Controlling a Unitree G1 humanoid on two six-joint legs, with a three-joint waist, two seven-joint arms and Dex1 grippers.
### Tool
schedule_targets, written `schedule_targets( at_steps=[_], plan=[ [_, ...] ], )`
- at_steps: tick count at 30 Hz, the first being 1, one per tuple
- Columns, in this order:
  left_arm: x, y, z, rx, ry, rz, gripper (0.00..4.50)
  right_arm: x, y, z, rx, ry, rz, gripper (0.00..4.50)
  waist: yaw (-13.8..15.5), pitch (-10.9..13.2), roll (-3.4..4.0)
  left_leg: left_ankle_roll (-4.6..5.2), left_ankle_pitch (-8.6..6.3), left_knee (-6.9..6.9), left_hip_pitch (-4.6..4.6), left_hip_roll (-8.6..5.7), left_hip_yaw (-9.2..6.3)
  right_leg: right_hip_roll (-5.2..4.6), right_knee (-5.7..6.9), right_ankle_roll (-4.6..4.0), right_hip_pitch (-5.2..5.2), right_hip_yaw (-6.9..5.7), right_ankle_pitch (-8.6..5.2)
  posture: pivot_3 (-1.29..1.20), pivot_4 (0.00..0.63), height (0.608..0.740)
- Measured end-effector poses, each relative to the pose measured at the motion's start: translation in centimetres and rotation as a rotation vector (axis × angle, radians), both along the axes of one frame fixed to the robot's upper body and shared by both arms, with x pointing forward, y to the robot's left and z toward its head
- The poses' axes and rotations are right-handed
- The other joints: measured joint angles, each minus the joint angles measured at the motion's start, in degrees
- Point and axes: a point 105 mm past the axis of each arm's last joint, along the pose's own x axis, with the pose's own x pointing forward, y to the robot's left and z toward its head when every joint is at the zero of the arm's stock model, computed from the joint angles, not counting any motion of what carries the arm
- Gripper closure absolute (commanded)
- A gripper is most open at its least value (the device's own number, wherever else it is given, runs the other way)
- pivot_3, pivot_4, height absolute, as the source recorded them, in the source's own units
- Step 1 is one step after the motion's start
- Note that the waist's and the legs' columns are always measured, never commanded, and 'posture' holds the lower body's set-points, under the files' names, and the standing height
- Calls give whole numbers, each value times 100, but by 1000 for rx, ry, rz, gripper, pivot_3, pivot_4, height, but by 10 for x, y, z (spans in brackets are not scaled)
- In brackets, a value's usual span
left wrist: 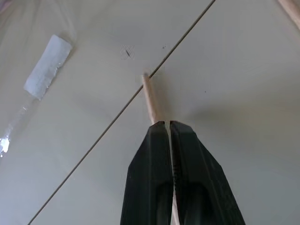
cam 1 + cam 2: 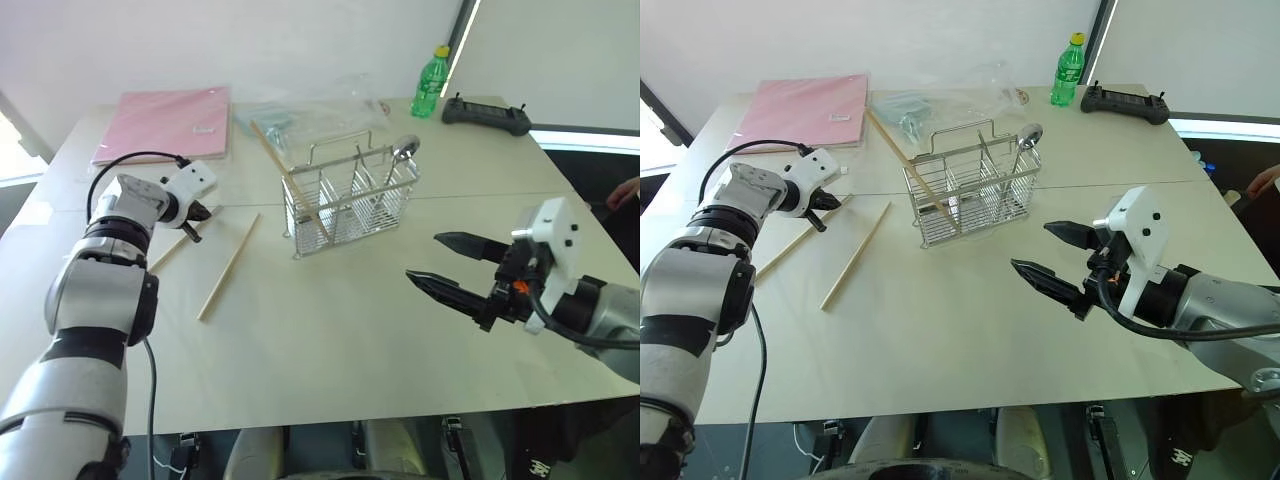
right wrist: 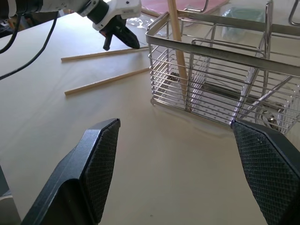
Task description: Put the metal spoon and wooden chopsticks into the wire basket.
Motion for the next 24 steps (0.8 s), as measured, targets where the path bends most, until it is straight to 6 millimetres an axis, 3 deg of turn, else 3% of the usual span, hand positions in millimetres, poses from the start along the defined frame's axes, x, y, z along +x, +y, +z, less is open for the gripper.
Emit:
schedule_targets(
  at_steps=[12,15,19,24],
  plan=[
    [-1,2,-3,-15,7,19,4470,0,2,-1,6,7,11,603,0,-1,-2,0,0,2,0,0,0,0,2,1,1,0,1,0,150,728],
    [-2,3,-4,-16,11,20,3655,1,3,-2,5,14,19,603,-1,-2,-3,0,0,2,1,0,0,0,3,1,1,0,1,0,150,728],
    [-1,4,-3,-17,1,29,1638,2,4,0,0,2,21,603,-1,-3,-5,0,0,2,1,0,0,0,4,1,1,0,1,0,150,728],
    [-1,8,-2,-44,-6,63,1638,2,4,0,0,3,21,603,-1,-3,-4,0,0,3,1,0,0,0,4,2,1,0,2,0,150,728]
  ],
)
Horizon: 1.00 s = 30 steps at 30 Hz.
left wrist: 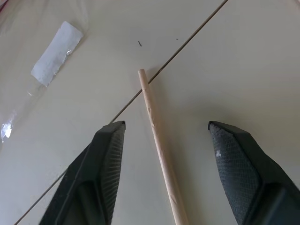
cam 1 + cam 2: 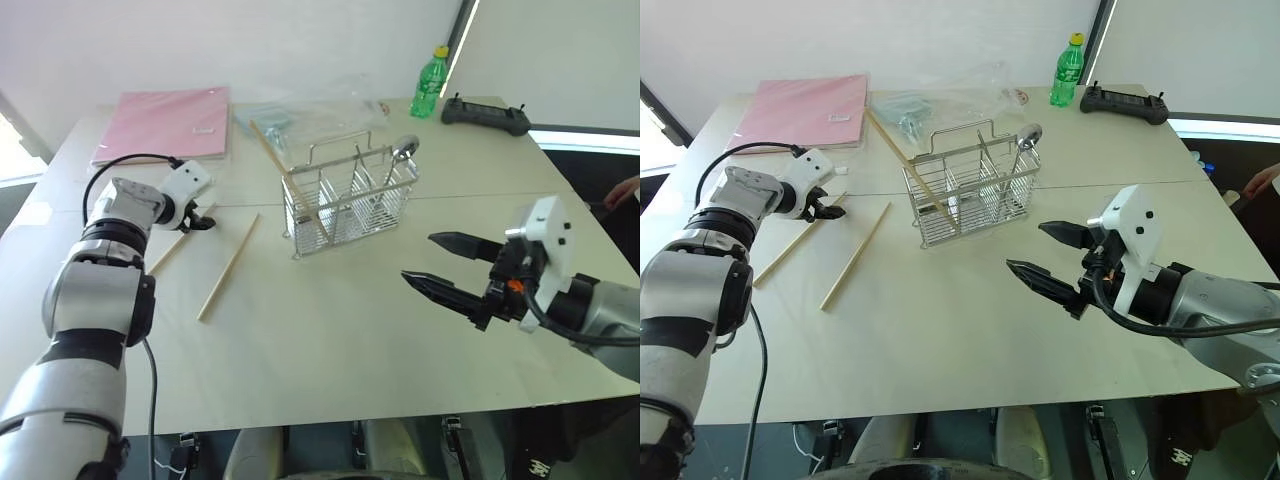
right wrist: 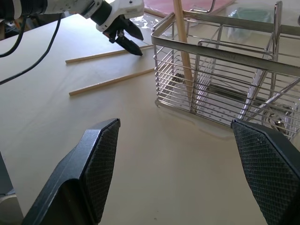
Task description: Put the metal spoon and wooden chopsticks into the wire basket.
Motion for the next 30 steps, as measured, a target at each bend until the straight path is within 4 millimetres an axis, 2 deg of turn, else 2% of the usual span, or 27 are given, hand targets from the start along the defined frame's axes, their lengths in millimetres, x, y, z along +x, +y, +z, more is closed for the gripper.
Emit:
schedule_targets(
  at_steps=[5,11,15,19,23,30],
  plan=[
    [0,-1,3,-51,-2,20,1638,0,0,0,0,1,-6,603,1,0,0,0,0,1,0,0,0,0,1,0,0,0,0,0,150,728],
    [8,-5,24,-120,-63,43,1638,1,0,-1,0,2,-13,603,0,-1,-1,0,0,2,1,0,0,0,2,1,1,0,1,0,150,728],
    [9,0,26,-108,-84,72,1638,1,0,-1,0,2,-14,603,-11,-1,-1,0,0,1,4,0,0,1,4,2,1,0,1,0,150,728],
    [8,9,21,-76,-95,114,1638,1,0,-1,0,3,-15,603,-9,-1,-1,0,0,2,5,0,0,1,5,2,1,0,1,0,150,728],
    [4,17,6,-59,-66,163,1638,1,-1,-2,3,9,-15,603,-4,-1,-2,0,0,3,3,0,0,1,6,3,1,0,2,0,150,728],
    [4,20,2,-33,-70,207,1638,-2,-2,-4,0,32,-25,603,4,-6,-6,0,0,6,8,-1,-1,0,6,5,10,0,3,0,150,728]
  ],
)
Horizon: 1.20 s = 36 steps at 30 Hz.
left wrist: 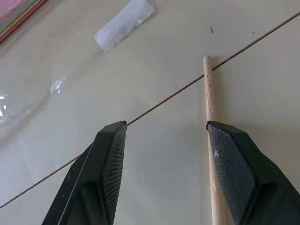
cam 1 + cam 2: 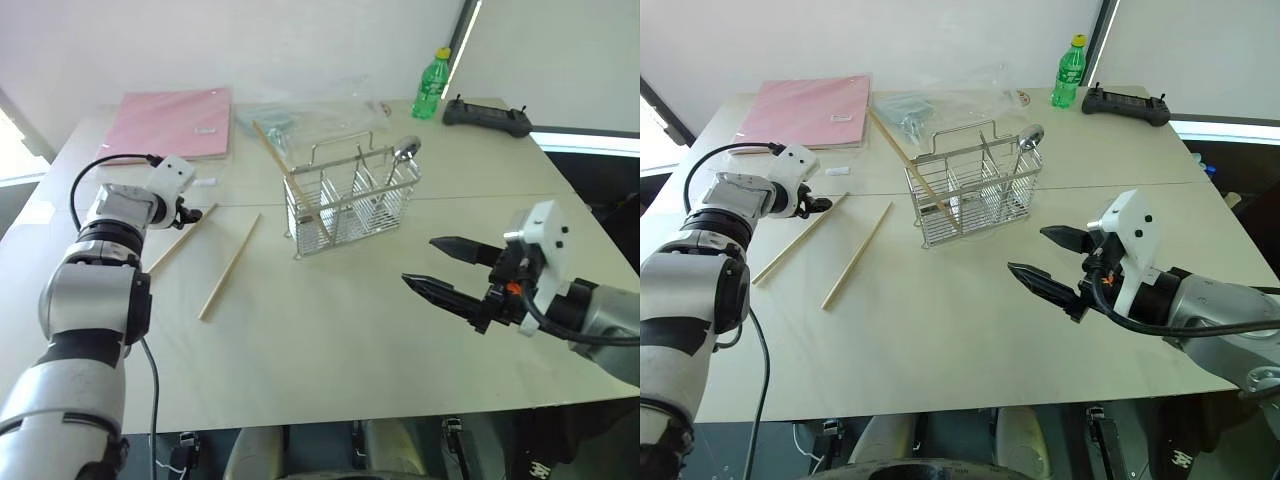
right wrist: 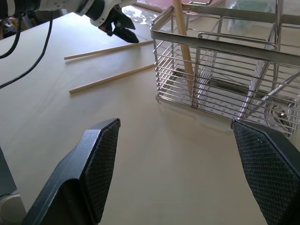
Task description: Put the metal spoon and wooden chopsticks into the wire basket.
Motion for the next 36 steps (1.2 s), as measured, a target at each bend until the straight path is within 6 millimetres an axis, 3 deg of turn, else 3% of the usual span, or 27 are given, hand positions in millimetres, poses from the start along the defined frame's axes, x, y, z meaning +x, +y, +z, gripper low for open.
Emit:
schedule_targets(
  at_steps=[12,15,19,35,36],
  plan=[
    [0,-1,-2,3,6,7,1638,-8,-2,-6,-4,47,17,603,-2,-7,0,0,0,3,6,0,-1,0,6,-1,5,0,0,0,150,728],
    [0,-2,-2,2,10,9,2534,-9,-3,-8,-13,60,20,603,-2,-7,-1,0,0,3,6,0,-1,0,6,-1,5,0,0,0,150,728],
    [-2,-6,-11,-11,35,3,4447,-12,-3,-7,-26,59,27,603,-1,-7,-4,0,0,3,2,0,-1,0,4,0,4,0,0,0,150,728],
    [-2,-6,-12,-22,39,12,4447,-12,-1,-6,-31,45,51,603,-3,-7,-4,0,0,3,3,0,-1,0,5,0,4,0,0,0,150,728],
    [-2,-6,-12,-20,38,13,4218,-12,0,-6,-31,45,54,603,-3,-7,-4,0,0,3,3,0,-1,1,5,0,4,0,1,0,150,728]
  ],
)
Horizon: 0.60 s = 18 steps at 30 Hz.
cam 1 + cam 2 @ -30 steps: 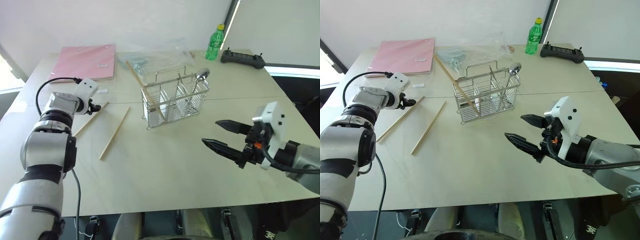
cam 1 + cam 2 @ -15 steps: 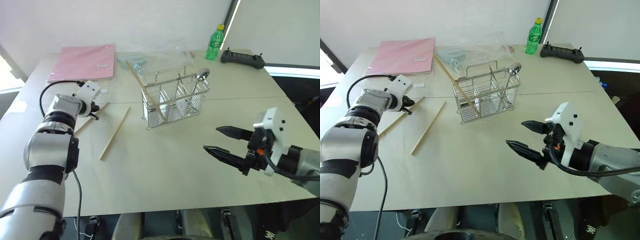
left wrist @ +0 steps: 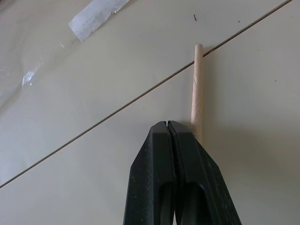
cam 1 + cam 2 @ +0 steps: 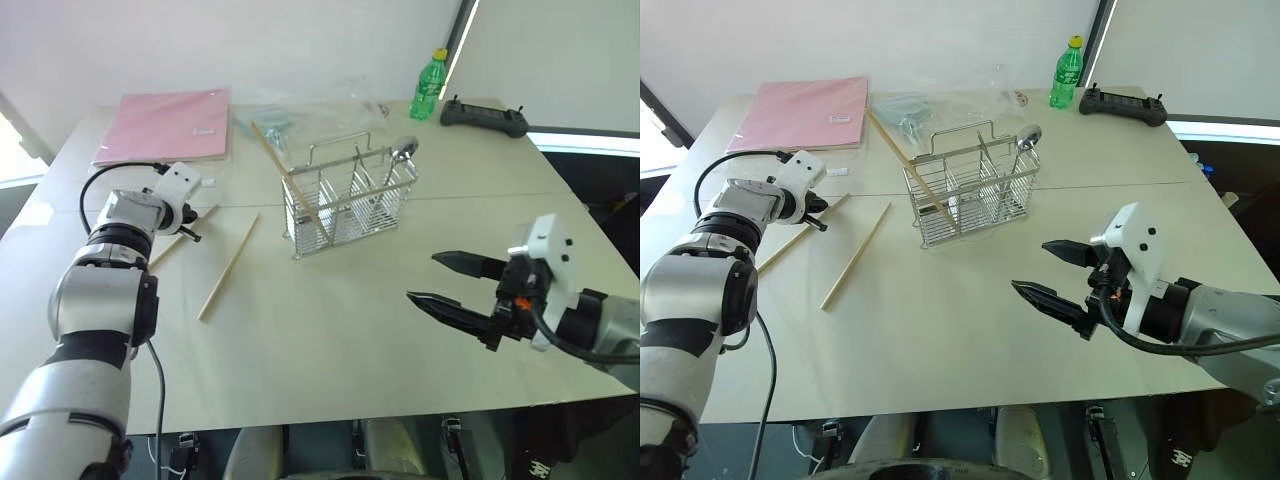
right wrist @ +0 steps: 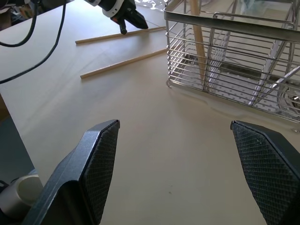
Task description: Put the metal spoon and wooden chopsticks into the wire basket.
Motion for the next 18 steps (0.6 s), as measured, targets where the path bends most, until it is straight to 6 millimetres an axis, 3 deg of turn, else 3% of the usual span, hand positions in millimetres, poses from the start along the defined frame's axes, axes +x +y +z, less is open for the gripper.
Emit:
schedule_targets(
  at_steps=[2,5,18],
  plan=[
    [0,1,0,5,-2,2,3686,0,0,-1,0,1,1,603,0,0,0,0,0,0,0,0,0,0,0,0,0,0,0,0,150,728],
    [0,4,3,14,-12,7,2327,0,1,-1,0,4,3,603,1,-1,1,0,0,0,1,0,0,0,0,0,0,0,0,0,150,728],
    [0,2,2,35,-1,-8,2327,3,0,5,-6,-9,15,603,1,-3,-1,0,0,3,1,0,0,0,2,0,2,0,0,0,150,728]
  ],
)
